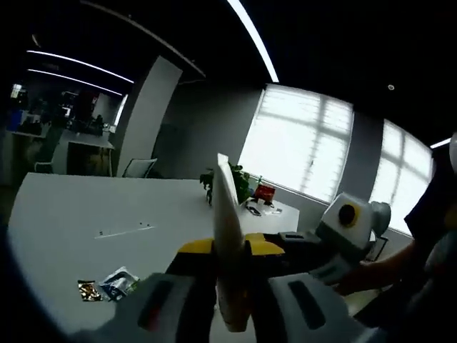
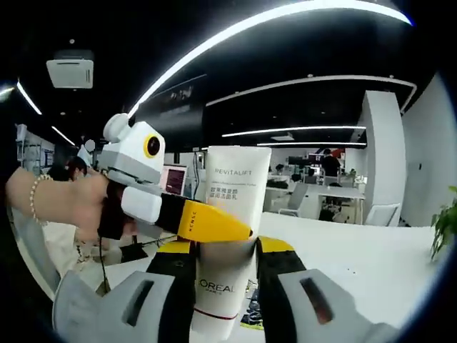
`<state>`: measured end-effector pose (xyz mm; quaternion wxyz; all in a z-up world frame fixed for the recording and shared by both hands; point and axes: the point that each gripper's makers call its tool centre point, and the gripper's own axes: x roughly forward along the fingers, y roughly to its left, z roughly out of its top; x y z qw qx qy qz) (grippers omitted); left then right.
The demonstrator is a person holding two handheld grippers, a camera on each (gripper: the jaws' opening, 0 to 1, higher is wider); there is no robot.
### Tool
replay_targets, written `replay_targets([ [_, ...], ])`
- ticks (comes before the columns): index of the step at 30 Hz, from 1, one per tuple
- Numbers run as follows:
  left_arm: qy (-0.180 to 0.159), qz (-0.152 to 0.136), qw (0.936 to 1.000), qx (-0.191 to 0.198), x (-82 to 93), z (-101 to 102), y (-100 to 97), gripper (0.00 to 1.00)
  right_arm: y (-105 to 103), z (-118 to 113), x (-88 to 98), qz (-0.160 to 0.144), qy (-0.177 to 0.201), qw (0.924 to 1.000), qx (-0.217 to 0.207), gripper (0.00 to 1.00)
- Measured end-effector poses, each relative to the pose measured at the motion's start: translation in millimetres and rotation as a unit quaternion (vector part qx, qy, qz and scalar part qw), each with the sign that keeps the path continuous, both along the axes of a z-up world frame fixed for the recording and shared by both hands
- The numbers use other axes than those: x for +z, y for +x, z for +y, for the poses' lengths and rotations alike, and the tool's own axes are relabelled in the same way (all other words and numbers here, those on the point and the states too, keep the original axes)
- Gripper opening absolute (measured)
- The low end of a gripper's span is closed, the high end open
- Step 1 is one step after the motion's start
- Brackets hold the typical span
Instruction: Arrange the skincare products in the storage area until every visible bottle or jar stands upright without overlapping.
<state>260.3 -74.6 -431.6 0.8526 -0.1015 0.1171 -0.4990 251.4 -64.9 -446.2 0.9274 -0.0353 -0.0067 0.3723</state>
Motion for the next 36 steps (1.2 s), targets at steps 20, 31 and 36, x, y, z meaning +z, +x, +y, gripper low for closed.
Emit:
replay_targets([
  [20,0.027,-0.089,0.9688,-0.23,48.5,-34,-81.6,0.1,-68,-1,27.6,0.054,0.029,0.9592,0.276,0.24],
  [31,0.104,-0.141,0.9606,-0.216,42.0,-30,-99.9,0.14,-79,12,23.7,0.038,0.03,0.9549,0.293,0.17],
  [36,0.147,-0.163,0.9535,-0.206,41.5,-19,-91.6,0.17,-84,25,24.2,0.039,0.025,0.9484,0.314,0.16],
])
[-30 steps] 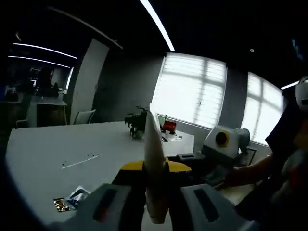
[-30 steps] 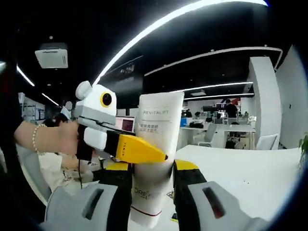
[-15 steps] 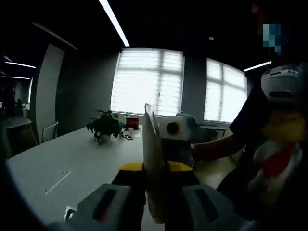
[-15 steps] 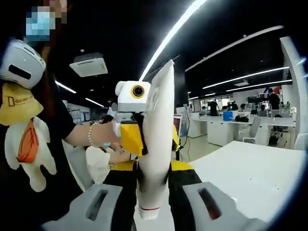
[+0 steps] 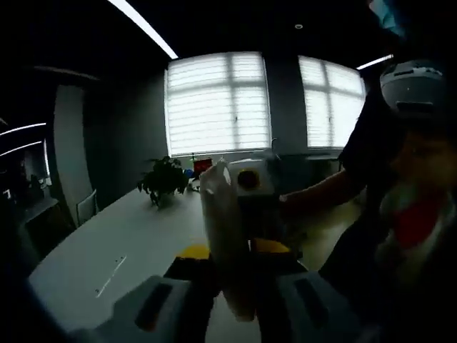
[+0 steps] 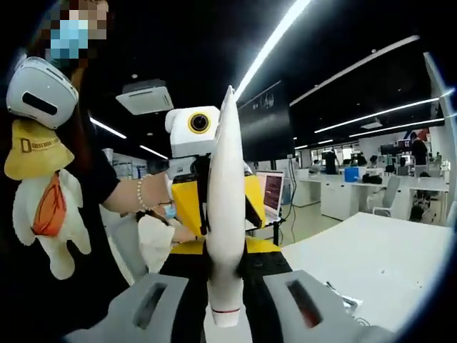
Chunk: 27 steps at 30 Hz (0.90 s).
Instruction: Arrange the skincare products in the storage area until every visible bottle or jar stands upright without overlapping.
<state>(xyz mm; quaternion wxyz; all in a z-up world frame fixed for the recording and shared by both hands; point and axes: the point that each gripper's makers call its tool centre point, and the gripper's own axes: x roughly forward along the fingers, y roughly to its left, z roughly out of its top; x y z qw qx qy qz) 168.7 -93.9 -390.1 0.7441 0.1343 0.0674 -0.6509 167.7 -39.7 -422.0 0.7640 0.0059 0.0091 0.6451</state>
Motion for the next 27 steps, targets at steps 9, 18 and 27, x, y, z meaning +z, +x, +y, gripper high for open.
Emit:
replay_targets([
  [9,0.041,-0.036,0.9985,0.002,7.1,15,3.0,0.2,0,13,-19.1,-0.029,-0.058,0.9979,0.008,0.16],
  [18,0.125,-0.04,0.9911,-0.02,-15.1,20,-0.6,0.18,2,15,-33.6,-0.028,-0.062,0.9977,0.006,0.15],
  [27,0.209,0.044,0.9769,-0.004,-60.6,19,-8.3,0.15,-4,13,-66.3,-0.033,-0.089,0.9954,-0.008,0.16],
])
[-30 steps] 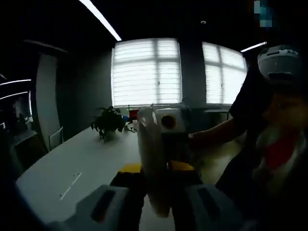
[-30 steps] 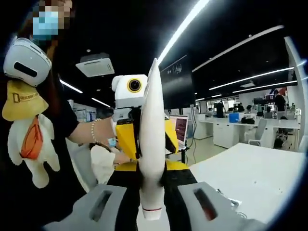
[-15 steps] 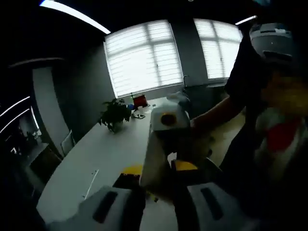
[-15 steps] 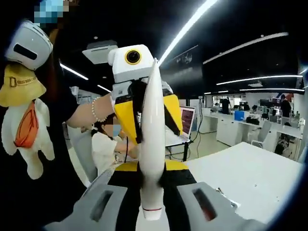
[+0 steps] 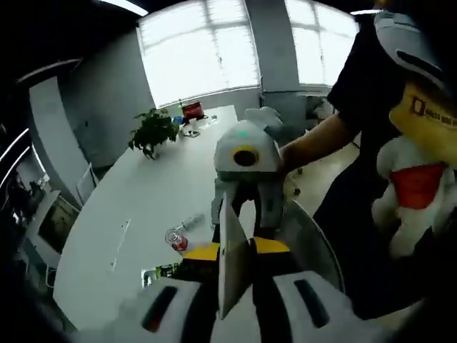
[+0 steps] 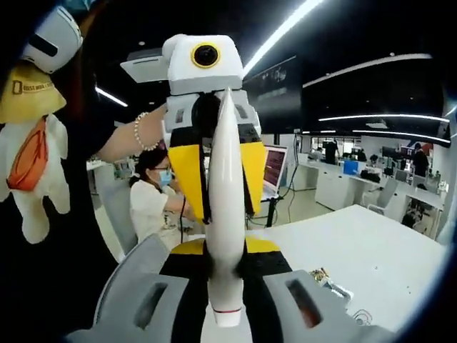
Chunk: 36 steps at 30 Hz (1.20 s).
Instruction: Arrange the skincare products in the storage area until every visible bottle or jar stands upright without overlapping.
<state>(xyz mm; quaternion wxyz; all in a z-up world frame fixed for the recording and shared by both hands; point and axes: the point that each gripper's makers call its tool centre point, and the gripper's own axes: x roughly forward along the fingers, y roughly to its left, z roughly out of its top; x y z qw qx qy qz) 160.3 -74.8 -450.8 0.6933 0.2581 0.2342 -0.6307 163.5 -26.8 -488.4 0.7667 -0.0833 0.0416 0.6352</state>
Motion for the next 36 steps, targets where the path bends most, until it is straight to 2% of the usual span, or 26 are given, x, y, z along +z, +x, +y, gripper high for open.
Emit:
replay_targets([
  [5,0.029,0.009,0.9995,-0.004,-25.8,-5,-4.8,0.14,-4,-6,-30.2,0.013,-0.018,0.9997,-0.012,0.17],
  [17,0.078,0.012,0.9966,-0.024,-68.3,-19,-11.2,0.13,1,-14,-71.3,0.037,-0.033,0.998,-0.039,0.21],
  [20,0.083,0.01,0.9961,-0.028,-74.4,-27,-15.1,0.12,1,-18,-80.8,0.04,-0.047,0.9971,-0.043,0.21],
  [24,0.081,0.014,0.9961,-0.032,-85.5,-33,-12.8,0.12,2,-24,-92.5,0.046,-0.064,0.9955,-0.052,0.22],
  [36,0.1,0.04,0.994,-0.022,-142.1,-37,8.2,0.12,12,-35,-144.7,0.058,-0.109,0.9902,-0.064,0.22],
])
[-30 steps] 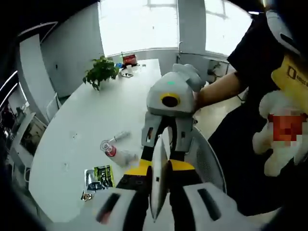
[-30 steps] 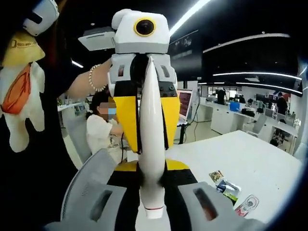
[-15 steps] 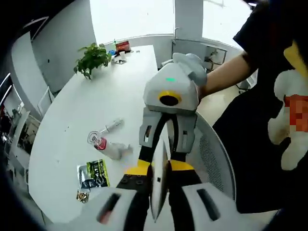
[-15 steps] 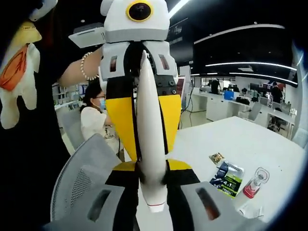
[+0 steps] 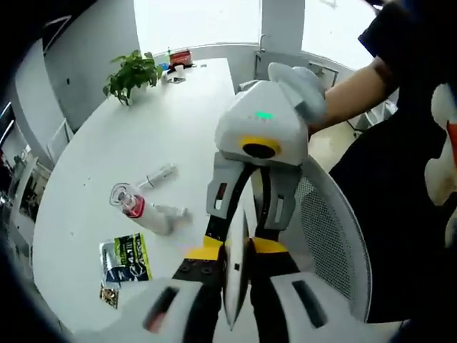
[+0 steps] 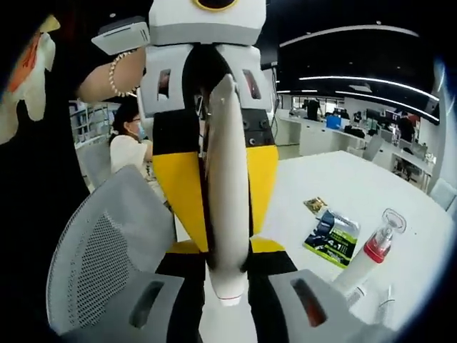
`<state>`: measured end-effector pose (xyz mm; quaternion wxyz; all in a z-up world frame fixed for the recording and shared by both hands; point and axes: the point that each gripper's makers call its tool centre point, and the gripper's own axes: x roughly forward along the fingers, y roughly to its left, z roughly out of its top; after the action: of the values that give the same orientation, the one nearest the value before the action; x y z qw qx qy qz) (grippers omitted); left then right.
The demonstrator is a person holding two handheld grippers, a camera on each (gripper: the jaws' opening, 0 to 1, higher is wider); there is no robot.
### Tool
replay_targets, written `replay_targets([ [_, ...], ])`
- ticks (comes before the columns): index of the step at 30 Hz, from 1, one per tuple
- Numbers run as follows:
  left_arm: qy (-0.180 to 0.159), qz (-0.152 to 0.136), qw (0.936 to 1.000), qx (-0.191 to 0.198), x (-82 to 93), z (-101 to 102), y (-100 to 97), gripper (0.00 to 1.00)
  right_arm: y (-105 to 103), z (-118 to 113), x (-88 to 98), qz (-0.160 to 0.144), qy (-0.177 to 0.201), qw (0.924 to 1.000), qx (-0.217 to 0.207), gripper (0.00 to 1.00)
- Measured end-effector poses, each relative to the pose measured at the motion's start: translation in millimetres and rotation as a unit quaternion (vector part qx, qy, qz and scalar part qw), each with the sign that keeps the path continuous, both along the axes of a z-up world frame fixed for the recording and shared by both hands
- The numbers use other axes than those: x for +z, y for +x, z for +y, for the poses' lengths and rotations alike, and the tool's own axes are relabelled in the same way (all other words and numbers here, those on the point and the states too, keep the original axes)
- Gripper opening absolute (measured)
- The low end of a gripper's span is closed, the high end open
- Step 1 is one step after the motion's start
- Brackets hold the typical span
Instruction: Arrange the skincare products in the storage area until every visible bottle or jar stands upright without overlapping.
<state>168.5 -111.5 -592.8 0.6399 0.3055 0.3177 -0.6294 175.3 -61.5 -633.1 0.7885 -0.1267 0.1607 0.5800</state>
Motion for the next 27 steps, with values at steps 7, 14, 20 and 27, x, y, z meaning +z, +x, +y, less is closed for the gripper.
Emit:
replay_targets([
  [7,0.012,0.005,0.9999,0.011,-27.8,1,13.0,0.13,11,-2,-26.8,0.0,-0.008,1.0,-0.003,0.21],
  [14,0.013,0.016,0.9995,0.024,-46.2,3,17.3,0.13,12,-1,-45.0,0.014,-0.024,0.9995,0.017,0.21],
  [20,0.02,0.017,0.9994,0.023,-58.1,5,15.6,0.13,11,3,-56.4,0.016,-0.038,0.9989,0.023,0.21],
  [27,0.019,0.016,0.9994,0.026,-61.4,4,22.2,0.13,19,0,-61.6,0.027,-0.033,0.9987,0.027,0.21],
])
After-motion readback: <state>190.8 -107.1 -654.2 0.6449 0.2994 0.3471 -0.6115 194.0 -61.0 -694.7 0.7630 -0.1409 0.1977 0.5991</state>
